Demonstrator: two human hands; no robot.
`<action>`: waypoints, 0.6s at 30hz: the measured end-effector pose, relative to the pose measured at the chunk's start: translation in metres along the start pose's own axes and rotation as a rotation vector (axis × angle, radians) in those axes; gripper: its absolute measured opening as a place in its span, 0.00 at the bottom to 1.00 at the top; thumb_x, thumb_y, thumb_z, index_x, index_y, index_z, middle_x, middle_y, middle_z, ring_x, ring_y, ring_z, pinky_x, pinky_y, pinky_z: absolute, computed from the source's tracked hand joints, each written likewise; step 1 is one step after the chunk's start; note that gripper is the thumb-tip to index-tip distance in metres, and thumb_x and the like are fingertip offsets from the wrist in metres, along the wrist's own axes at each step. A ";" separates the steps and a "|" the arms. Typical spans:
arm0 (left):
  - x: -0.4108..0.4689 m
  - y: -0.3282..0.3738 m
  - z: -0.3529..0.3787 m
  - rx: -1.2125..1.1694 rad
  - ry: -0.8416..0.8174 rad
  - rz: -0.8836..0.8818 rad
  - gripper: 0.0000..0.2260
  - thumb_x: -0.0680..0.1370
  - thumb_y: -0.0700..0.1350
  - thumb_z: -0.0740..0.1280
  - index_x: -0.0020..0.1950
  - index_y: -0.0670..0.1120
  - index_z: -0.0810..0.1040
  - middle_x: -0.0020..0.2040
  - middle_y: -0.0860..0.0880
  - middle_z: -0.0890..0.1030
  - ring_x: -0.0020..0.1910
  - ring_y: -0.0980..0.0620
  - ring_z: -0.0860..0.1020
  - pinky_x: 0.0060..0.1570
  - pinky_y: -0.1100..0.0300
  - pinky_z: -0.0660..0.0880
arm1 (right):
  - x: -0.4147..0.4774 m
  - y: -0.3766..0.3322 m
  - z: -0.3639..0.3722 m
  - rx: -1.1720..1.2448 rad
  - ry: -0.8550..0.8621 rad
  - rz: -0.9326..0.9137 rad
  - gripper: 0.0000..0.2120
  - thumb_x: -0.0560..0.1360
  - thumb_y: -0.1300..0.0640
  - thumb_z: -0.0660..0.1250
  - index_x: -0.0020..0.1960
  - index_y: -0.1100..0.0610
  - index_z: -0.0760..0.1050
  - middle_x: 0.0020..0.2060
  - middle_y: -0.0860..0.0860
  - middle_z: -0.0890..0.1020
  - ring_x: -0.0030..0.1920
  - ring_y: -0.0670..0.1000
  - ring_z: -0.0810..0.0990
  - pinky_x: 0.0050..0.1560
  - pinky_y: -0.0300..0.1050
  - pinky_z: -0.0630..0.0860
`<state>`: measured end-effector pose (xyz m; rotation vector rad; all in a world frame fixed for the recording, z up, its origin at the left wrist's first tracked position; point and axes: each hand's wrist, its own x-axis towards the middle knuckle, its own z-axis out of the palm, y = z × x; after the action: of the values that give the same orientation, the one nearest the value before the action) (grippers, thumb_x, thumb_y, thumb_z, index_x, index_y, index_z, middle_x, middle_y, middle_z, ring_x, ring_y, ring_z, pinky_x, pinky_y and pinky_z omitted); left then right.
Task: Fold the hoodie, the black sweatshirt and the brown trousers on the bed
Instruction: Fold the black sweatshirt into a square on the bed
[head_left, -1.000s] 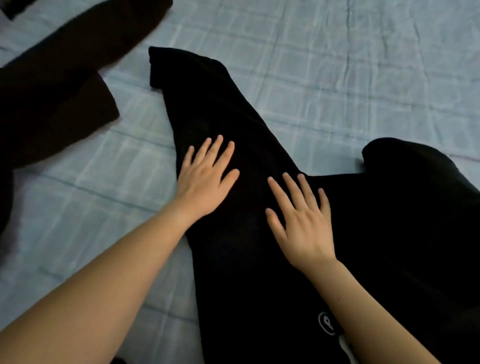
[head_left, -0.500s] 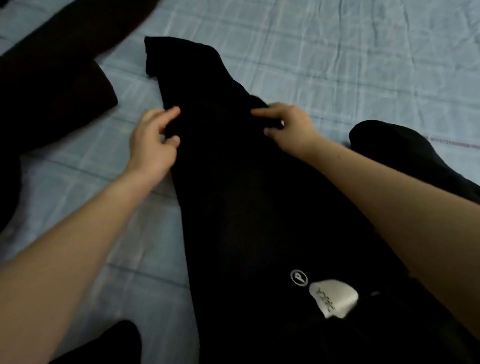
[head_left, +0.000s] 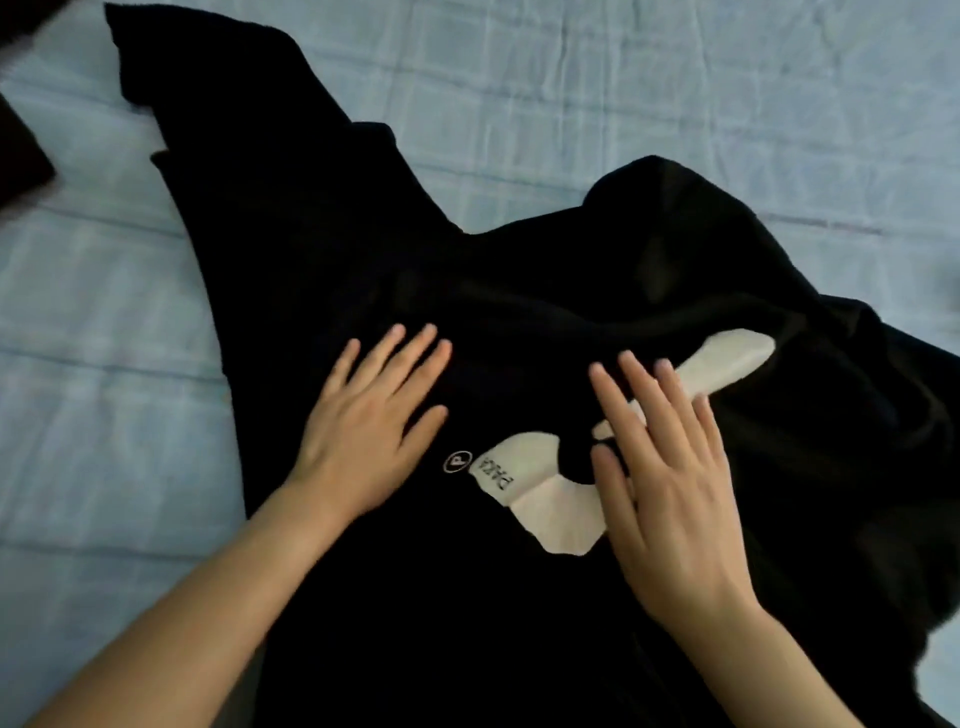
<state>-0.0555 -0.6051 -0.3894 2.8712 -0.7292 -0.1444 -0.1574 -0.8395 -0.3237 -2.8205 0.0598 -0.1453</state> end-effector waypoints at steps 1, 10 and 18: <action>0.001 -0.009 0.005 0.014 0.006 0.001 0.28 0.81 0.59 0.46 0.80 0.51 0.57 0.79 0.52 0.58 0.79 0.50 0.54 0.76 0.46 0.49 | -0.019 0.015 0.001 -0.065 -0.071 0.033 0.26 0.84 0.48 0.51 0.82 0.46 0.52 0.81 0.45 0.55 0.81 0.51 0.48 0.80 0.53 0.45; 0.054 0.070 -0.055 -0.285 0.134 -0.118 0.23 0.80 0.53 0.59 0.73 0.45 0.69 0.72 0.42 0.69 0.71 0.41 0.67 0.68 0.46 0.64 | -0.018 0.069 -0.033 0.061 -0.057 0.122 0.24 0.83 0.48 0.54 0.78 0.50 0.65 0.76 0.47 0.67 0.77 0.49 0.63 0.75 0.46 0.60; 0.254 0.163 -0.079 -0.860 0.045 -0.301 0.29 0.76 0.65 0.63 0.74 0.59 0.64 0.73 0.48 0.67 0.70 0.48 0.68 0.58 0.60 0.61 | 0.098 0.228 -0.094 -0.055 0.053 0.318 0.21 0.82 0.55 0.62 0.75 0.54 0.70 0.72 0.55 0.72 0.71 0.61 0.68 0.72 0.55 0.64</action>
<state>0.1020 -0.8571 -0.2931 2.1149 -0.1412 -0.3343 -0.0755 -1.0905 -0.2970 -2.8163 0.5278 -0.1459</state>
